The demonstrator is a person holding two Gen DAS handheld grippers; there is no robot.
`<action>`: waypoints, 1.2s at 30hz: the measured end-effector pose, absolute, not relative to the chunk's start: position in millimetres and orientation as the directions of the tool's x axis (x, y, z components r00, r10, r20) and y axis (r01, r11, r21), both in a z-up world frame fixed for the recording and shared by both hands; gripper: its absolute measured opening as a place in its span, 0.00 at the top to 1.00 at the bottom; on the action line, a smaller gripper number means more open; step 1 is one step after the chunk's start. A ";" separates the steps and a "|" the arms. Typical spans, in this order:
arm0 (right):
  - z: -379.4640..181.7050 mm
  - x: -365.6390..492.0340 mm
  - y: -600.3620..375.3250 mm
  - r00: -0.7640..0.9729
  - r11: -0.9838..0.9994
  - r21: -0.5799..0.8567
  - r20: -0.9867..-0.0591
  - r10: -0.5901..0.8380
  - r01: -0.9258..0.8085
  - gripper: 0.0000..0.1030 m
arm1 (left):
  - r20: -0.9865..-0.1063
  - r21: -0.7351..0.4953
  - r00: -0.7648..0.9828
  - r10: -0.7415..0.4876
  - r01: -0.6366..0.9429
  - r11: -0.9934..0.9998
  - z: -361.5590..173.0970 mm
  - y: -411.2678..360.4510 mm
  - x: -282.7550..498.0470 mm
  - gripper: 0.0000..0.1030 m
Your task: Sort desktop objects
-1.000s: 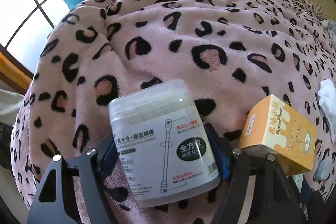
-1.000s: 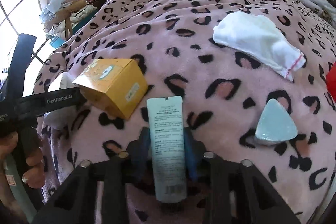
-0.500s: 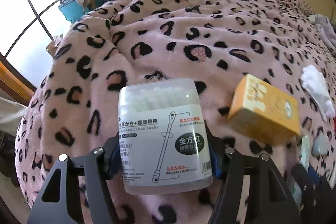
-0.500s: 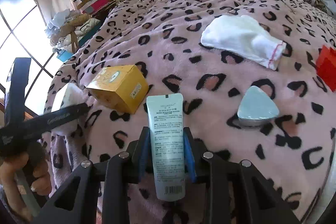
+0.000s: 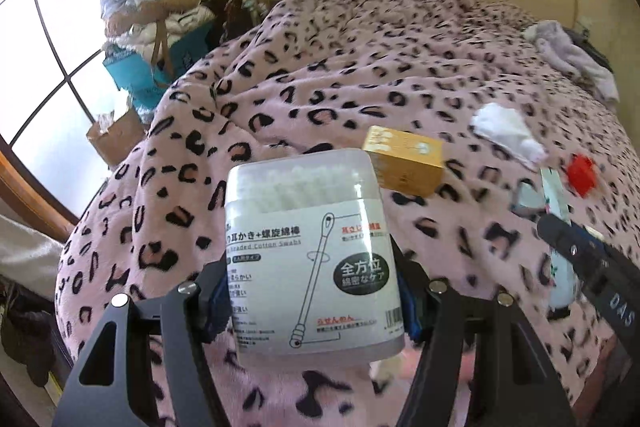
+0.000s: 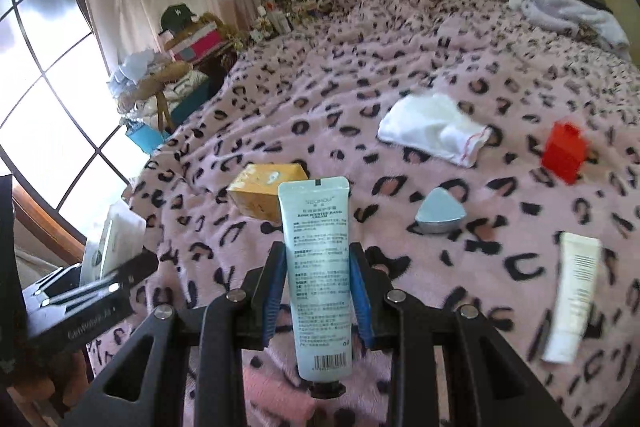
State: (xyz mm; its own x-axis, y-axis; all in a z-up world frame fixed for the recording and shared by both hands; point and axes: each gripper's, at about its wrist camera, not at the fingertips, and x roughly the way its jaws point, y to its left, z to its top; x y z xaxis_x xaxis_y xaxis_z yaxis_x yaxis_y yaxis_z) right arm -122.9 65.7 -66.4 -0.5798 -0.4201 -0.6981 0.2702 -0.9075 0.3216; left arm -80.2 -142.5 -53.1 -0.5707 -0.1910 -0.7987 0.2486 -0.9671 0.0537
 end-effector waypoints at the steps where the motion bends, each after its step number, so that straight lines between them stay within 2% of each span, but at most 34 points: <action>1: -62.4 -115.6 70.7 -0.586 -0.911 0.316 -0.698 -0.412 0.265 0.70 | -0.795 0.055 -0.578 -0.185 0.234 -0.971 -47.9 -135.8 -73.8 0.36; 8: -35.4 -65.0 106.3 -0.627 -0.936 0.273 -0.695 -0.352 0.222 0.70 | -0.788 0.045 -0.604 -0.123 0.144 -0.989 -25.0 -86.1 -40.3 0.36; 18: -21.9 -3.7 193.2 -0.644 -0.974 0.223 -0.740 -0.197 0.042 0.70 | -0.794 0.040 -0.608 -0.032 0.000 -0.999 -9.8 5.4 -8.4 0.36; 36: 24.1 74.0 337.7 -0.721 -0.970 0.159 -0.693 0.025 -0.186 0.70 | -0.781 -0.002 -0.602 0.167 -0.265 -0.964 16.0 184.6 25.4 0.36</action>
State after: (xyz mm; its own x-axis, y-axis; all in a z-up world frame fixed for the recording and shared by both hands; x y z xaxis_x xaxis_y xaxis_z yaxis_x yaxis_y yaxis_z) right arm 74.0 337.7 24.1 -0.7206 0.0250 -0.6928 -0.1861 -0.9696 0.1586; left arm 25.4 184.6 16.0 -0.6019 0.1669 -0.7809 -0.2650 -0.9643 -0.0019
